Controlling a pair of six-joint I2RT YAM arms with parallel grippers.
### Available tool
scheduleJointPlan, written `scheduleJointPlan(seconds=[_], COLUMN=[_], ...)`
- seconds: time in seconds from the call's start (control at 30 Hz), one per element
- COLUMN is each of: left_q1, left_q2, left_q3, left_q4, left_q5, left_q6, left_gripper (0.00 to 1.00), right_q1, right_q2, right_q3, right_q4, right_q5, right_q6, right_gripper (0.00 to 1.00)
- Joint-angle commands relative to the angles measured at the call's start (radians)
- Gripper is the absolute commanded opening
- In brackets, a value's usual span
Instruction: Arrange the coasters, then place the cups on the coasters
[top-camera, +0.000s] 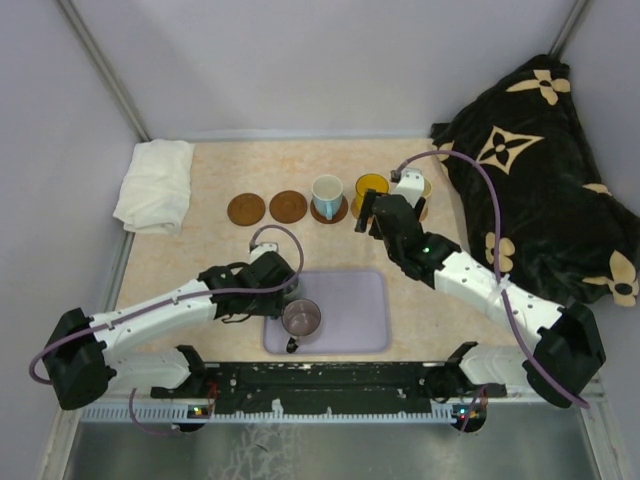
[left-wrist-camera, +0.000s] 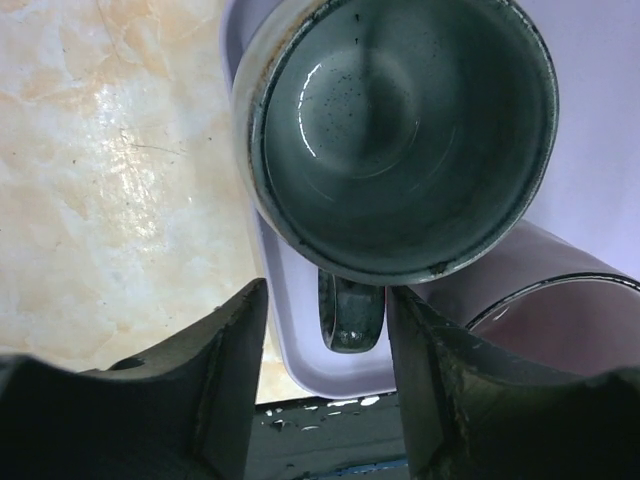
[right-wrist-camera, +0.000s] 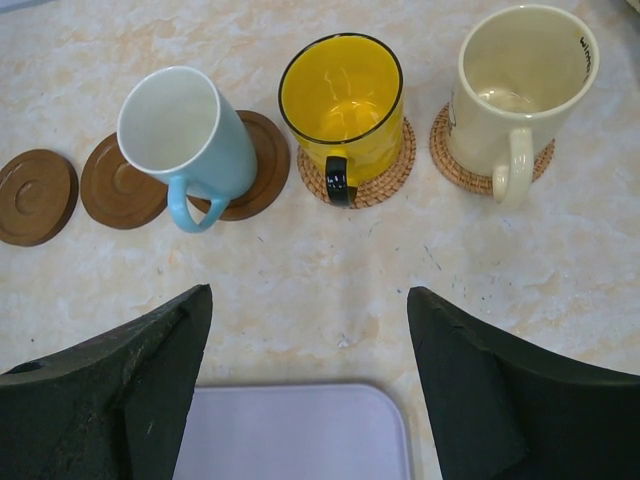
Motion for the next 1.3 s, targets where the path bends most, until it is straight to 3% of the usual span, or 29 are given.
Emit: scheduleJointPlan(seconds=[0.0,0.17,0.57,0.87,1.27], left_q1=[-0.008,-0.009,-0.009,-0.008,-0.011], left_q2=[0.023,0.045,0.098,0.106,0.061], left_q3=[0.010,0.008,-0.009,-0.009,0.041], left_q4=[0.035,0.060,0.080,0.070,0.107], left_q5=[-0.007,-0.013,0.009,0.018,-0.127], left_q6=[0.002,-0.001,0.003,0.000,0.018], left_gripper=[0.56,0.43,0.34,0.01,0.00], right_q1=[0.004,0.002,0.003,0.003,0.003], right_q2=[-0.034,-0.035,-0.039,-0.030,-0.027], right_q3=[0.007,0.004,0.006,0.010,0.001], right_q4=[0.022,0.020,0.020,0.024,0.027], right_q5=[0.029,0.029,0.027,0.021,0.029], right_q6=[0.012,0.014,0.015,0.015,0.021], right_gripper=[0.79,0.79,0.79,0.79,0.80])
